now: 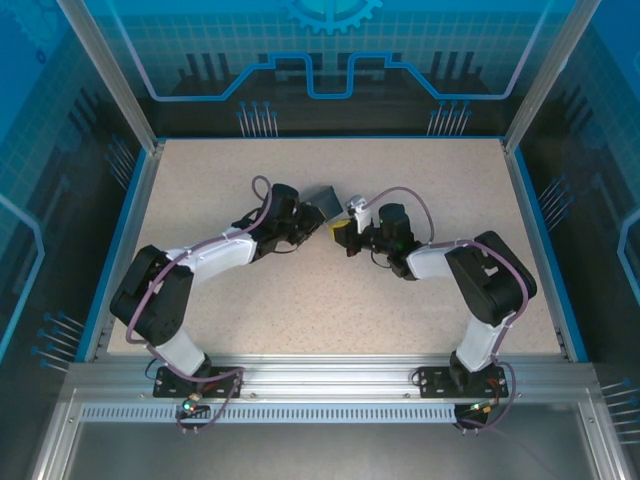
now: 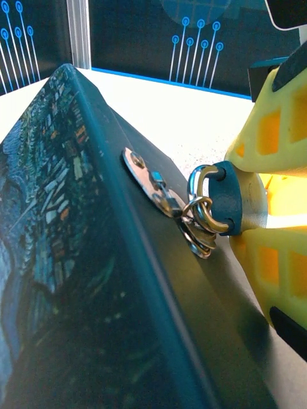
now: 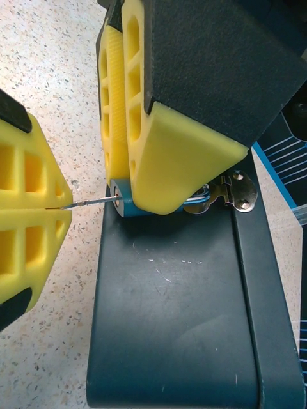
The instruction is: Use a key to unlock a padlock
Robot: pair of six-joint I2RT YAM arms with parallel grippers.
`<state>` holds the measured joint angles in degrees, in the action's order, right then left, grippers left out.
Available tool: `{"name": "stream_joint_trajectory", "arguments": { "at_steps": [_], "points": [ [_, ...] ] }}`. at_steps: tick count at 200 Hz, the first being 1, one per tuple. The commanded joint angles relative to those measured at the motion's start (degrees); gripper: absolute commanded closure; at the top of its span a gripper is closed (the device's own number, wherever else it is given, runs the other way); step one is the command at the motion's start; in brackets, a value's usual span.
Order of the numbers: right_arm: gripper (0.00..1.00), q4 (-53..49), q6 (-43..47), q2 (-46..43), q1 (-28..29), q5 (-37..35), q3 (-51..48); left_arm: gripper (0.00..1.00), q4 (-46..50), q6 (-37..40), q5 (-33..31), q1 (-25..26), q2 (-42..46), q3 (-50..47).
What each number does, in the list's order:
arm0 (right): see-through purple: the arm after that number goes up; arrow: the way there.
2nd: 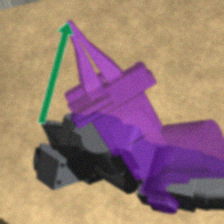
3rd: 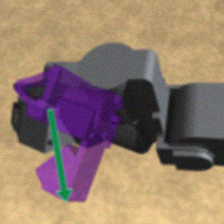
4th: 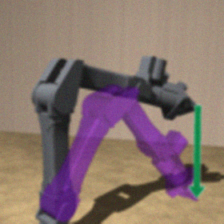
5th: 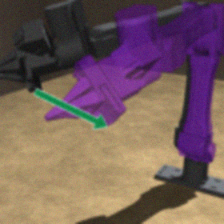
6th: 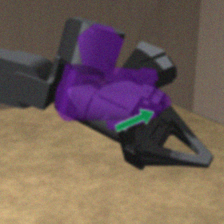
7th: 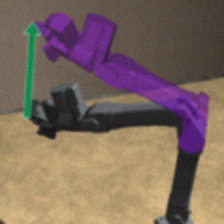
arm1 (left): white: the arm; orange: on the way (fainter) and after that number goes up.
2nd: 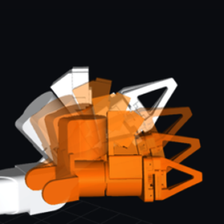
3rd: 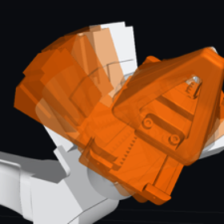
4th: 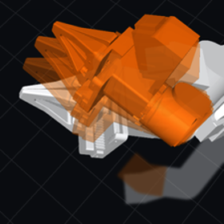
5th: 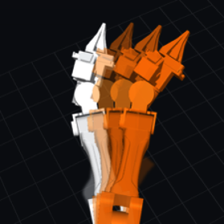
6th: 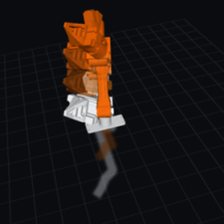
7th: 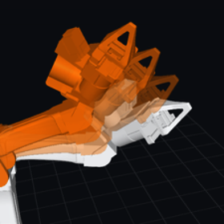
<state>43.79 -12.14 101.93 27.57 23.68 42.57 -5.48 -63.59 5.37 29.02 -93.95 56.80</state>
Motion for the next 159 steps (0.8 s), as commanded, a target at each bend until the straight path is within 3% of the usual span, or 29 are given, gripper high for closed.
{"name": "stream_joint_trajectory", "arguments": {
  "at_steps": [1, 61, 159],
  "points": [
    [1.0, 0.32, 0.98, 1.23, -0.16, 1.69, 1.32, 0.86, -2.26, -1.58, 0.92, 0.0, 2.78, -1.13],
    [1.0, 1.03, 0.56, -2.34, -2.12, 5.45, -1.84, 0.87, 0.46, -2.34, -0.58, -1.49, 5.81, -3.07],
    [1.0, -15.09, 6.88, -4.04, -0.29, 9.41, 2.18, 0.87, 1.81, -3.56, -0.08, -2.21, 8.12, -4.68]
  ]
}}
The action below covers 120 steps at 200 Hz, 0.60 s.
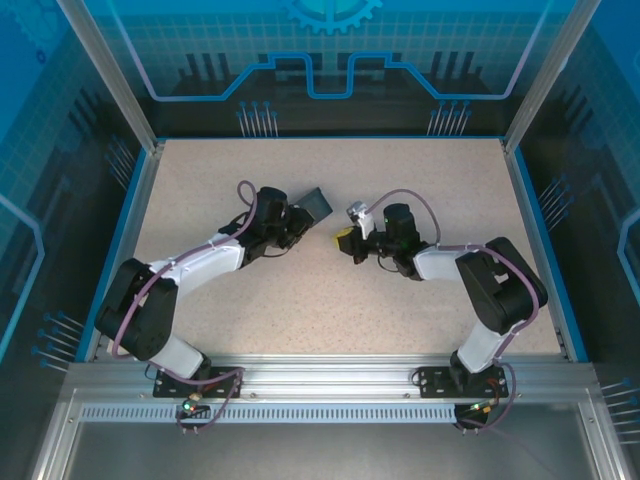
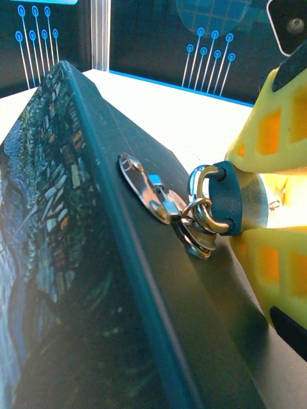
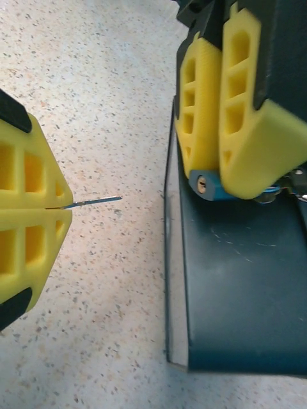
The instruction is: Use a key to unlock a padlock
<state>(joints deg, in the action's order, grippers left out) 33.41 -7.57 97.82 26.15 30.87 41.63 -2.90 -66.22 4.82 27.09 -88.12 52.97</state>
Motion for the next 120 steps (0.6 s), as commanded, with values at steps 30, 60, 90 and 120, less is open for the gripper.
{"name": "stream_joint_trajectory", "arguments": {
  "at_steps": [30, 60, 90, 120],
  "points": [
    [1.0, -4.88, 2.64, 0.7, 1.34, 2.65, 4.72, 0.88, -0.8, -0.49, 1.28, -0.34, 2.23, -0.86],
    [1.0, -5.95, 3.18, 1.98, 1.52, 4.05, 7.08, 0.87, -1.01, -0.26, 2.19, -0.37, 2.05, -0.82],
    [1.0, -6.07, 3.18, 4.15, 1.71, 4.92, 8.44, 0.88, -1.5, -0.57, 2.38, -0.38, 1.98, -0.85],
    [1.0, -5.82, 2.71, 5.95, 1.8, 5.06, 10.85, 0.88, -1.5, -0.58, 2.3, -0.33, 1.94, -0.92]
  ]
}}
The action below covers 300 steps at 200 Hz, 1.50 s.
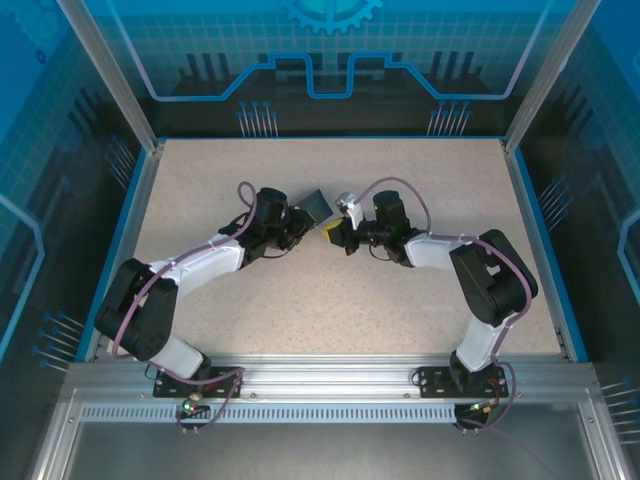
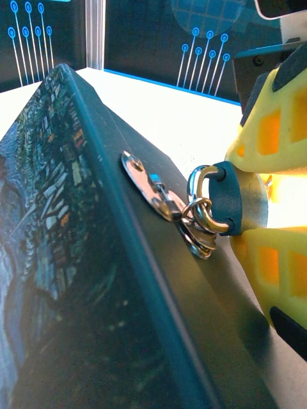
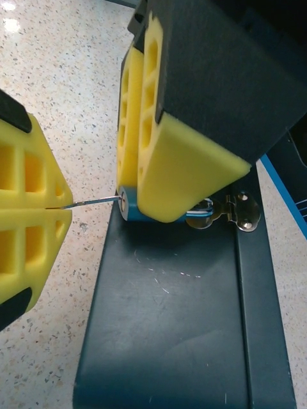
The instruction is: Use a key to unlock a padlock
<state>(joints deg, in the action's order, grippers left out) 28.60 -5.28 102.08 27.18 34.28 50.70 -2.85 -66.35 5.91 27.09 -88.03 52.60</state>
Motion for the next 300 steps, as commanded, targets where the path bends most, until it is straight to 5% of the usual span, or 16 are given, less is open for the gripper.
{"name": "stream_joint_trajectory", "arguments": {
  "at_steps": [1, 300],
  "points": [
    [1.0, -1.01, 0.38, 1.7, 0.77, 1.66, 1.78, 0.88, -1.59, -0.45, 1.21, -0.35, 1.83, -0.56],
    [1.0, 1.38, -1.23, 0.51, -0.47, 0.34, 1.38, 0.88, -2.97, -0.85, 1.75, -0.39, 0.39, -0.9]
  ]
}}
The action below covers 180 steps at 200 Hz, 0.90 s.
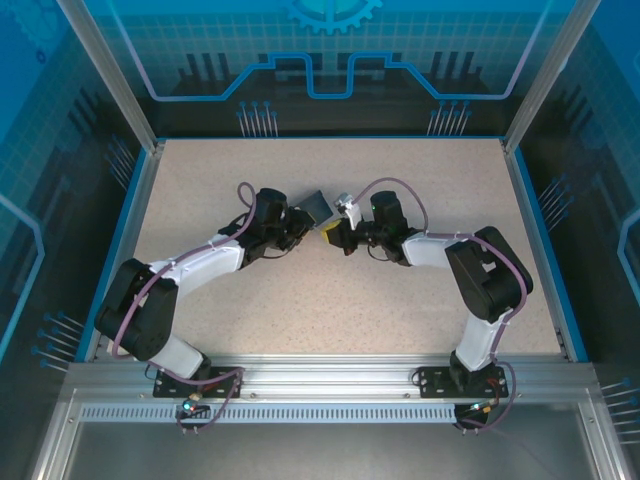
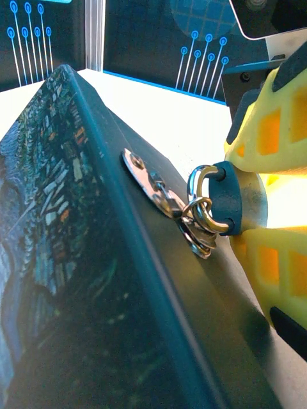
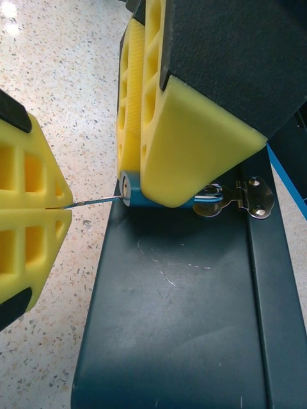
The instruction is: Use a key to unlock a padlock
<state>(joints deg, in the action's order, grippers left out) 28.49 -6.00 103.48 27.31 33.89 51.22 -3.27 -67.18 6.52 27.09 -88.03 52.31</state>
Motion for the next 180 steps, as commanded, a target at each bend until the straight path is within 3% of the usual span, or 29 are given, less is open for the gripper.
{"name": "stream_joint_trajectory", "arguments": {
  "at_steps": [1, 180],
  "points": [
    [1.0, 1.48, -0.46, -0.94, -0.55, 0.74, 0.83, 0.88, -2.59, 0.01, 1.18, -0.38, 0.35, -0.62],
    [1.0, 1.3, 0.02, -2.23, -0.46, 0.78, -1.23, 0.88, -3.1, -0.21, 1.39, -0.37, -0.58, -0.55]
  ]
}}
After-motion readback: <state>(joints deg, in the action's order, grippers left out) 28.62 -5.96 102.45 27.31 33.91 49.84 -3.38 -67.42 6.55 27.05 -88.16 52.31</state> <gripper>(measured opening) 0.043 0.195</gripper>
